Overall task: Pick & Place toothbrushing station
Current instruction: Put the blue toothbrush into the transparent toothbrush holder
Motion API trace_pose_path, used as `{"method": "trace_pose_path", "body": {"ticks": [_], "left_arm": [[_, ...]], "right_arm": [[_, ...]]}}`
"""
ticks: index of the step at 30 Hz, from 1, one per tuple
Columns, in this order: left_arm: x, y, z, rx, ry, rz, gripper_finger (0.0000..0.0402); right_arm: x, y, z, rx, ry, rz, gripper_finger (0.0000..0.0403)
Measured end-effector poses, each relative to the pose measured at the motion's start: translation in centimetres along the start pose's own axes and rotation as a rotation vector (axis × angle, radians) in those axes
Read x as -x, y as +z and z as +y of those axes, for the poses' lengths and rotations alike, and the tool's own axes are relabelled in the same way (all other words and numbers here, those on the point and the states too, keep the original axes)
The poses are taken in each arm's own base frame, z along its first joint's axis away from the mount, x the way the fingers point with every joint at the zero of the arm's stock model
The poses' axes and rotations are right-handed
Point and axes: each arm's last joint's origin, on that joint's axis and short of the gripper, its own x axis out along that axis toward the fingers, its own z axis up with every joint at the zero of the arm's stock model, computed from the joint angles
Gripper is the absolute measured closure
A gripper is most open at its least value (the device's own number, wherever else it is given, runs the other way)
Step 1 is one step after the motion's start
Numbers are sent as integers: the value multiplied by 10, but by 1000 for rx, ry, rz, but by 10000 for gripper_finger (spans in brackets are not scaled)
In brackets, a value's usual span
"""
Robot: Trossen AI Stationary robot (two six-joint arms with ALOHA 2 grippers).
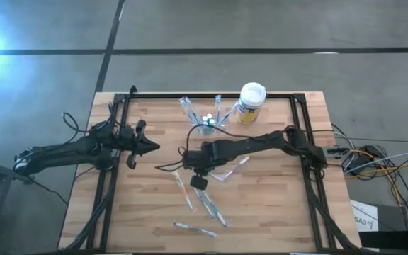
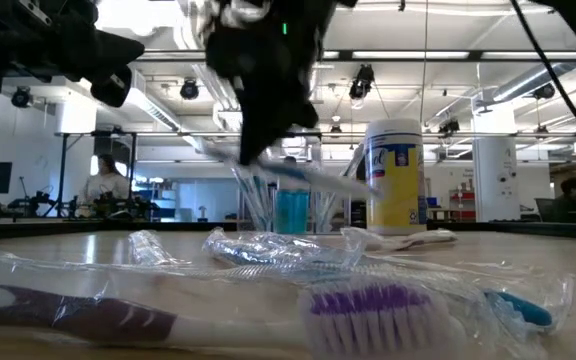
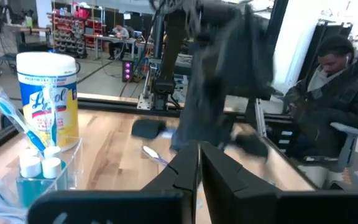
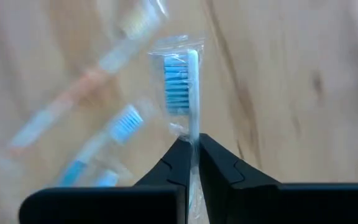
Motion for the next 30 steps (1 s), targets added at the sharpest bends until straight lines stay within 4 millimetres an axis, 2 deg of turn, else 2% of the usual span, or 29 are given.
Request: {"method": "trace_pose_path", "body": {"ticks": [8, 12, 16, 21, 25, 30], "left_arm": [[-1, -1, 0, -82, -18, 7, 362], [-5, -5, -2, -73, -68, 39, 344], [-12, -9, -6, -90, -135, -9, 314], [-18, -1, -10, -124, -174, -135, 264], [-23, 8, -9, -120, -141, -185, 229], [-30, 16, -8, -116, -116, -186, 204]], "right_arm": [[87, 15, 19, 188, 86, -412, 389], [114, 13, 21, 294, 136, -713, 389], [112, 0, 15, 342, 205, -902, 390], [103, -8, -11, 313, 187, -1054, 390], [96, -10, -26, 274, 187, -1128, 390], [92, -9, -34, 263, 186, -1155, 390]]}}
